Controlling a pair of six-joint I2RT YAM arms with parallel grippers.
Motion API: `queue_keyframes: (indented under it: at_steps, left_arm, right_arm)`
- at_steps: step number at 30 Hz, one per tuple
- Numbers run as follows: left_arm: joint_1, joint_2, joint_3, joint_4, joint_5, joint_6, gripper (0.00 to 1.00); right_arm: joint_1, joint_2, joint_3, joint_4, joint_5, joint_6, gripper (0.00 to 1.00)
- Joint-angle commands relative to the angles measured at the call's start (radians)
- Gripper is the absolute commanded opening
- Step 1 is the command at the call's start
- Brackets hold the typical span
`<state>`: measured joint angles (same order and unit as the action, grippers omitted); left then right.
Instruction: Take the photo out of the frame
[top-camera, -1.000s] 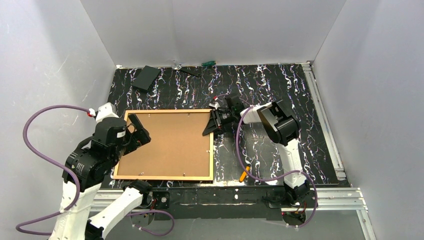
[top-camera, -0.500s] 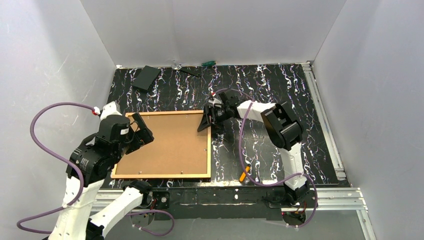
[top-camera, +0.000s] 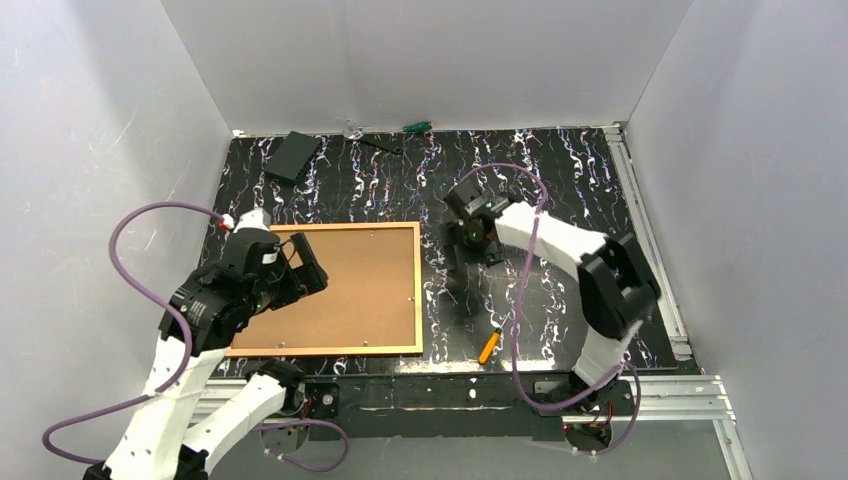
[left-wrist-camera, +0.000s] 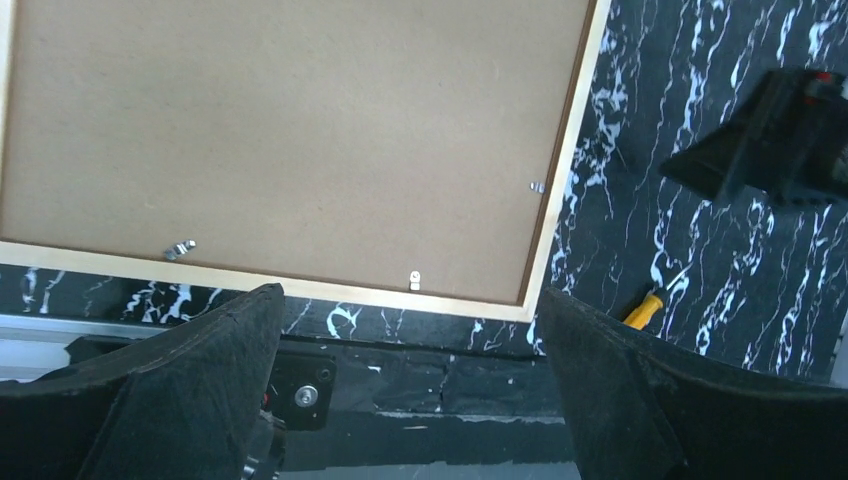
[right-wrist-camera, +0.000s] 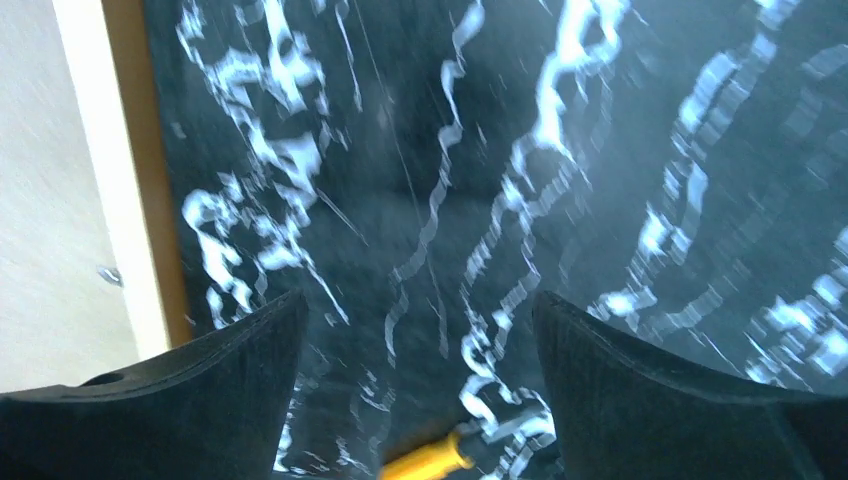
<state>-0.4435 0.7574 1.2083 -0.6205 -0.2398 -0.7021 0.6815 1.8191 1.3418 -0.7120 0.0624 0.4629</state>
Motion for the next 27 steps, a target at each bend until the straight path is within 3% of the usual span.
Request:
queue_keyframes:
  at_steps: [1,3,4,7,10,13,17,20,25,26,27]
  left_arm:
    - [-0.004,0.032,-0.071,0.043,0.128,0.030,1.00]
    - [-0.003,0.064,-0.099,0.074,0.193,0.027,1.00]
    - [-0.003,0.087,-0.109,0.093,0.230,0.024,1.00]
    - [-0.007,0.176,-0.129,0.151,0.416,-0.005,1.00]
    - [-0.037,0.267,-0.145,0.211,0.524,-0.021,1.00]
    - [-0.087,0.340,-0.142,0.238,0.567,-0.029,1.00]
    - [-0.175,0.414,-0.130,0.263,0.572,-0.045,1.00]
    - [-0.243,0.453,-0.111,0.266,0.545,-0.042,1.00]
    - [-0.292,0.451,-0.101,0.268,0.499,-0.047,1.00]
    - [-0.294,0.444,-0.101,0.267,0.487,-0.044,1.00]
    - [-0.293,0.435,-0.101,0.263,0.476,-0.039,1.00]
  right_arm:
    - [0.155,-0.225,-0.132,-0.197,0.496,0.036,0.90]
    - [0.146,-0.314,-0.240,-0.207,0.464,0.173,0.97]
    - [0.128,-0.356,-0.296,-0.173,0.365,0.187,0.98]
    - [0.092,-0.448,-0.458,-0.029,-0.026,0.259,0.87]
    - [0.093,-0.588,-0.635,0.135,-0.196,0.388,0.83]
    - [0.093,-0.737,-0.774,0.231,-0.160,0.516,0.80]
    - [0.094,-0.817,-0.879,0.288,-0.094,0.633,0.66]
    - [0.097,-0.760,-0.873,0.270,-0.043,0.645,0.61]
    - [0.165,-0.549,-0.724,0.022,0.150,0.720,0.57]
    - [0.188,-0.517,-0.700,0.001,0.174,0.718,0.55]
    - [0.207,-0.488,-0.682,-0.008,0.187,0.704,0.43]
